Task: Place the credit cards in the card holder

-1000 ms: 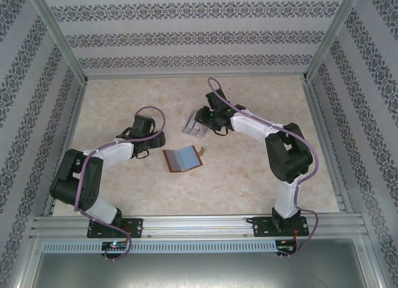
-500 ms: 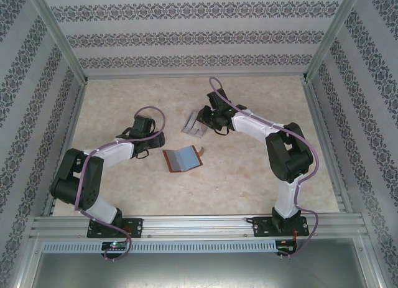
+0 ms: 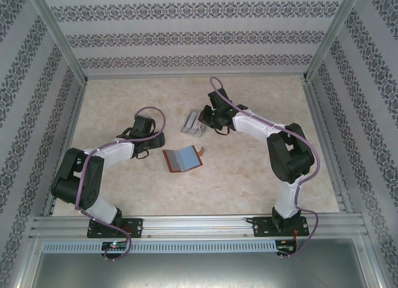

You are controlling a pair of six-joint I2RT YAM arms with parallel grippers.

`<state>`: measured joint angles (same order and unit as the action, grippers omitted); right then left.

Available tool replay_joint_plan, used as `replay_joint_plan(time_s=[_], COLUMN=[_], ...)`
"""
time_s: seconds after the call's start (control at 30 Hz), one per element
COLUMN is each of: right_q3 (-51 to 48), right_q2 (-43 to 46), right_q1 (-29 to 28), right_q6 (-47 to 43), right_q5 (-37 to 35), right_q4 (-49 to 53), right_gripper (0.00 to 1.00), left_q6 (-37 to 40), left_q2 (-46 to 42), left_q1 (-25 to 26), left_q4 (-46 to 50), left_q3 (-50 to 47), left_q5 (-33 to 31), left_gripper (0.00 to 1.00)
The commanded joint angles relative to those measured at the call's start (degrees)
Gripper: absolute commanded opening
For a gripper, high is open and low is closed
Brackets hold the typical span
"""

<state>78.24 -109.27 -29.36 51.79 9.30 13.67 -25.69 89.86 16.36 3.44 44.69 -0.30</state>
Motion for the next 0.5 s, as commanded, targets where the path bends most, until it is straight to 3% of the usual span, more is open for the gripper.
replay_joint_plan(time_s=[0.0, 0.23, 0.47], right_q3=[-0.5, -1.6, -2.5], right_q2=[2.7, 4.1, 5.8], right_q1=[0.4, 2.1, 2.4], right_q6=[-2.7, -4.3, -6.0], right_q5=[-0.6, 1.1, 1.2], right_q4=[0.7, 1.4, 1.8], right_gripper=[0.19, 0.11, 0.11], left_q6=[0.4, 0.0, -3.2], left_q2=[-0.6, -4.4, -10.9], left_q1=[-0.7, -0.8, -0.7], left_q4=[-1.1, 2.7, 11.8], left_q3=[-0.4, 1.0, 3.0], left_q5=[-1.4, -0.4, 2.8], left_gripper=[0.71, 0.72, 0.75])
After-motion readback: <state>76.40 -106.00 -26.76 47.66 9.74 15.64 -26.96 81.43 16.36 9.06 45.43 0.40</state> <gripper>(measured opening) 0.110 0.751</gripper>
